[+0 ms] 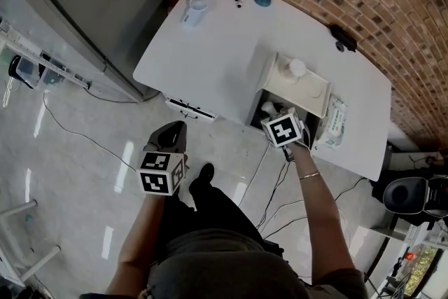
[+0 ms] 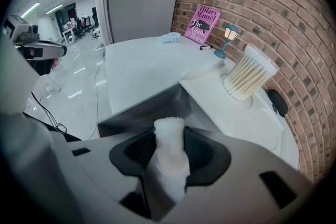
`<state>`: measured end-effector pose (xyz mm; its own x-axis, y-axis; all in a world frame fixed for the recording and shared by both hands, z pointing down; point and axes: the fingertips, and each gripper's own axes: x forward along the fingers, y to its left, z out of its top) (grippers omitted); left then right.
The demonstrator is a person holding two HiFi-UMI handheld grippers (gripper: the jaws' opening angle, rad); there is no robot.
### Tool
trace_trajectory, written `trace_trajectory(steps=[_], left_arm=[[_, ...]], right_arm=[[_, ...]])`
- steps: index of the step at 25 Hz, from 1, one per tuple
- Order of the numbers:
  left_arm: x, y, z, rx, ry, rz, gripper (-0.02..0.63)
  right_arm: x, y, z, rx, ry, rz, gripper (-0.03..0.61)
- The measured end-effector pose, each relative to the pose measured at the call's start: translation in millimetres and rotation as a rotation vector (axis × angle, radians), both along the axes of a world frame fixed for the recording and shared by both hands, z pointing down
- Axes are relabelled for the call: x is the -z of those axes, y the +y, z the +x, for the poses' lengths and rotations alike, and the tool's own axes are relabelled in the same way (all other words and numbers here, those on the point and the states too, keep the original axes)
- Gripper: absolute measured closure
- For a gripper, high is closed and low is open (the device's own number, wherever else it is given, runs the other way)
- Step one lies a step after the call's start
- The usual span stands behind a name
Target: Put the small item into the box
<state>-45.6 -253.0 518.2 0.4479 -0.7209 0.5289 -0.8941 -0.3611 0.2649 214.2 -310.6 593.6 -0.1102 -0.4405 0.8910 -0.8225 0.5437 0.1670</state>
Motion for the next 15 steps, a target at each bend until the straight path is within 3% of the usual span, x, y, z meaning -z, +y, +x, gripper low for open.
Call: trace_trajectory(steps=[15], left_arm=[[0.7, 2.8, -5.4, -0.011, -0.007, 0.001, 0.583]], right_arm=[[6.2, -0.3, -2.8, -0.024, -0.032, 0.052, 0.362]])
